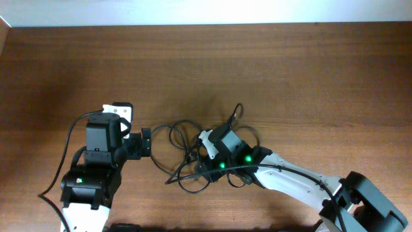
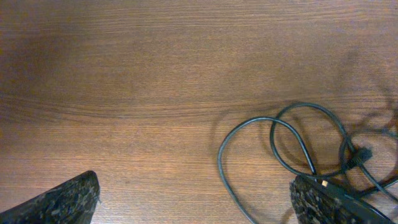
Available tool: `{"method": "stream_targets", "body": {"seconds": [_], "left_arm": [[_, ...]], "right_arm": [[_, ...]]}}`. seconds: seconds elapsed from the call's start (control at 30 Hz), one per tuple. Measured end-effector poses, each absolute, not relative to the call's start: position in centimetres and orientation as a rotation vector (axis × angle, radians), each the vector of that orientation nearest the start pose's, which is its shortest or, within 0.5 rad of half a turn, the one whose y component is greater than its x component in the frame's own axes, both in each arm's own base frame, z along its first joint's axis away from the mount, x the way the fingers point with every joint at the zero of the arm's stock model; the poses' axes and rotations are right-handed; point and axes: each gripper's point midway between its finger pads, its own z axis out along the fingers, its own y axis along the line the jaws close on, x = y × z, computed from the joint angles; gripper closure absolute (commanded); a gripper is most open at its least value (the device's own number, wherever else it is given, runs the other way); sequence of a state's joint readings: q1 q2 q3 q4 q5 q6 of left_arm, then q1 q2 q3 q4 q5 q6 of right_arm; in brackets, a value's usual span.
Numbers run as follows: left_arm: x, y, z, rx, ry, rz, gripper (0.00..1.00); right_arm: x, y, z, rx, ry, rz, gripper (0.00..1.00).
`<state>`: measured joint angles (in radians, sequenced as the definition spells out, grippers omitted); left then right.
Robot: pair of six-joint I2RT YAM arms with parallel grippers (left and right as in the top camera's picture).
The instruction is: Untangle cables
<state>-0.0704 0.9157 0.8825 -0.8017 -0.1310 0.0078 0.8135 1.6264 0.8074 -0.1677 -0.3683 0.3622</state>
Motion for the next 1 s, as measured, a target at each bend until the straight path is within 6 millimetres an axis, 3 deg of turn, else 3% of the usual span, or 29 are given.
{"method": "stream_targets", "body": {"seconds": [0.43,0.63,0.77,1.0], "left_arm": [[27.1,0.3,19.3,0.033,2.402,0.129,0.01],[27.1,0.3,19.3,0.033,2.402,0.129,0.01],[27.1,0.3,19.3,0.033,2.402,0.129,0.01],[27.1,0.3,19.3,0.033,2.403,0.129,0.01]], "right_arm": [[19.6,32.5,5.2,-0.747,2.660,1.047,0.95],[19.4,33.0,7.5,-0.764,2.599,1.110,0.94],[19.0,32.5,10.9,-0.813,2.502,1.131,0.92],[19.3,26.0,21.7,-0.759,2.202,1.089,0.89]]}}
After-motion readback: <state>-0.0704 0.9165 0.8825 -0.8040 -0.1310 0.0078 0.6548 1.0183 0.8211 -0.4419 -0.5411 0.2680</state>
